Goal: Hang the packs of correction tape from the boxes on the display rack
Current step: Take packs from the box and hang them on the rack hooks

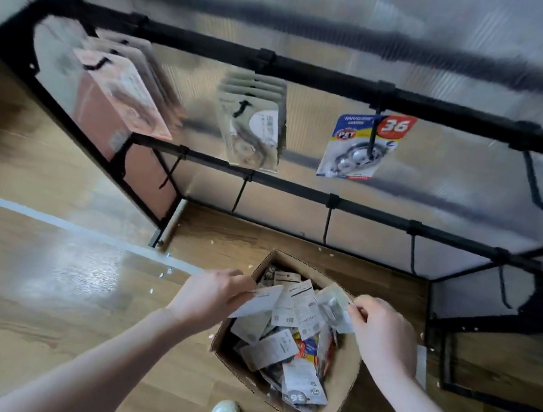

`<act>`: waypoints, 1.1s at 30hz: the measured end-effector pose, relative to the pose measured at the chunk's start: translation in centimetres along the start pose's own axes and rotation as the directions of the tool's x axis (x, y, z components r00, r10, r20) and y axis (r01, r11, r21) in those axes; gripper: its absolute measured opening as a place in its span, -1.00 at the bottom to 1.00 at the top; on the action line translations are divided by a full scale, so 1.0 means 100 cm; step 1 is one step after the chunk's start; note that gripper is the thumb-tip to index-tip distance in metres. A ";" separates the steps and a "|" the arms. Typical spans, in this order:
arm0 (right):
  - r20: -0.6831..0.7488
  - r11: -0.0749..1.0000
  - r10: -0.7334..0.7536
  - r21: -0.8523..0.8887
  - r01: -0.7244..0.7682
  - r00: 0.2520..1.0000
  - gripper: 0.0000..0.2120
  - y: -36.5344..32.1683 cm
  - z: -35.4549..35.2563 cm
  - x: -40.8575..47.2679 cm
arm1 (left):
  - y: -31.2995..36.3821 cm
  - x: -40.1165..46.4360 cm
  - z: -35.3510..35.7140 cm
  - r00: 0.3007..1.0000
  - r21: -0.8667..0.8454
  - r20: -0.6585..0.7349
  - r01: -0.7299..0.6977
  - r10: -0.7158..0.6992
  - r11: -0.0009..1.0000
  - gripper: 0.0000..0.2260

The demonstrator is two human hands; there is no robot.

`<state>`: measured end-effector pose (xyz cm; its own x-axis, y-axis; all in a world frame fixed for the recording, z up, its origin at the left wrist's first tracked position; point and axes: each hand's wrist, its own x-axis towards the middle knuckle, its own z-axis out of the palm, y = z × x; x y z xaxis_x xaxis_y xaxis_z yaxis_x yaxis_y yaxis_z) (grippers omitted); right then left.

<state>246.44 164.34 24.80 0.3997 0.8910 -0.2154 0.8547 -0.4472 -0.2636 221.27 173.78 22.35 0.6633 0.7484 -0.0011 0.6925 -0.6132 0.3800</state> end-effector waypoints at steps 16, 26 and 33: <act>-0.437 0.935 -0.292 0.056 0.349 0.851 -0.97 -0.097 -0.083 0.027 | -0.028 -0.013 -0.116 0.979 0.041 -0.200 -0.025 0.032 0.999 -0.76; -0.498 0.905 -0.350 0.036 0.423 0.793 -0.95 -0.141 -0.097 0.041 | -0.050 -0.014 -0.154 0.964 0.051 -0.256 -0.063 0.074 0.997 -0.76; -0.492 0.933 -0.299 0.030 0.359 0.818 -0.94 -0.112 -0.105 0.035 | -0.031 -0.001 -0.156 0.967 0.046 -0.227 -0.111 0.119 0.993 -0.75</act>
<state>241.74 173.29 36.87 0.2345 0.9009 0.3653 0.9308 -0.0997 -0.3517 214.63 179.56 35.62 0.6591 0.7078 0.2542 0.6266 -0.7038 0.3347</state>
